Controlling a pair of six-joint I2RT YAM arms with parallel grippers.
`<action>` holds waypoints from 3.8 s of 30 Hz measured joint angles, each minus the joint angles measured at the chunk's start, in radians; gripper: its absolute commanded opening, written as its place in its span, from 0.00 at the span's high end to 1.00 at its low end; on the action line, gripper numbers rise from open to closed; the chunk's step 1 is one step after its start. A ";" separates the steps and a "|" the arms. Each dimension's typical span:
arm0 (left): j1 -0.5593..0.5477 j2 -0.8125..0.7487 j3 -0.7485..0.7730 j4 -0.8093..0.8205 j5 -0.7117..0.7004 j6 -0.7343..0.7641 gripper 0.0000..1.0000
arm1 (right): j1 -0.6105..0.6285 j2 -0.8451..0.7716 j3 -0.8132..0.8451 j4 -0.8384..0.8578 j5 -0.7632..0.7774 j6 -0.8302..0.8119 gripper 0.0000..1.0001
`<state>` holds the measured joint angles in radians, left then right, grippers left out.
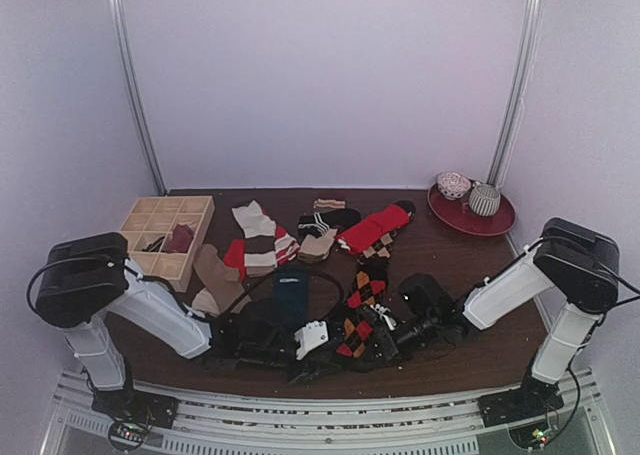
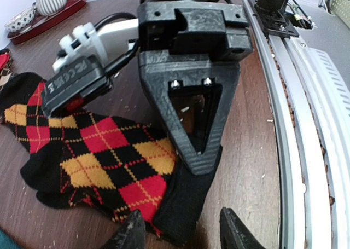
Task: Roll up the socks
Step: Roll a pair of socks at the center of the board.
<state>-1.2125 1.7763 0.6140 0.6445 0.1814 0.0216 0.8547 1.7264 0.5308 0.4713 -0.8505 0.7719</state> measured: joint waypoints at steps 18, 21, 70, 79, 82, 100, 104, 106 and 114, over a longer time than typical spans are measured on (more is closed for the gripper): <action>0.000 0.148 0.072 0.047 0.059 -0.018 1.00 | -0.016 0.010 0.023 -0.075 -0.063 0.019 0.97; 0.000 0.149 0.089 0.029 0.058 -0.022 1.00 | -0.016 0.009 0.023 -0.081 -0.066 0.012 0.91; 0.045 0.104 -0.004 0.032 0.158 -0.480 1.00 | 0.521 -0.124 -0.023 -0.021 1.023 -1.255 0.75; 0.045 0.070 -0.012 -0.021 0.171 -0.449 0.71 | 0.492 -0.098 -0.003 -0.019 0.995 -1.117 0.96; 0.044 0.013 -0.020 -0.087 0.150 -0.414 0.62 | 0.441 -0.101 0.019 -0.048 0.907 -1.049 0.96; -0.027 -0.320 -0.167 -0.155 -0.122 -0.125 0.53 | 0.101 0.077 0.339 -0.473 0.133 -0.666 0.95; -0.029 -0.200 -0.134 -0.094 -0.114 -0.058 0.54 | 0.061 0.114 0.359 -0.516 0.015 -0.643 0.95; -0.029 -0.146 -0.113 -0.075 -0.106 -0.034 0.54 | 0.049 0.126 0.365 -0.543 -0.029 -0.644 0.95; -0.029 -0.028 -0.022 -0.029 -0.071 0.021 0.56 | 0.037 0.150 0.366 -0.627 -0.130 -0.658 0.96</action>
<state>-1.2411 1.7485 0.5919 0.6155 0.1101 0.0429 0.8913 1.8763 0.8970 -0.1555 -0.9806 0.1139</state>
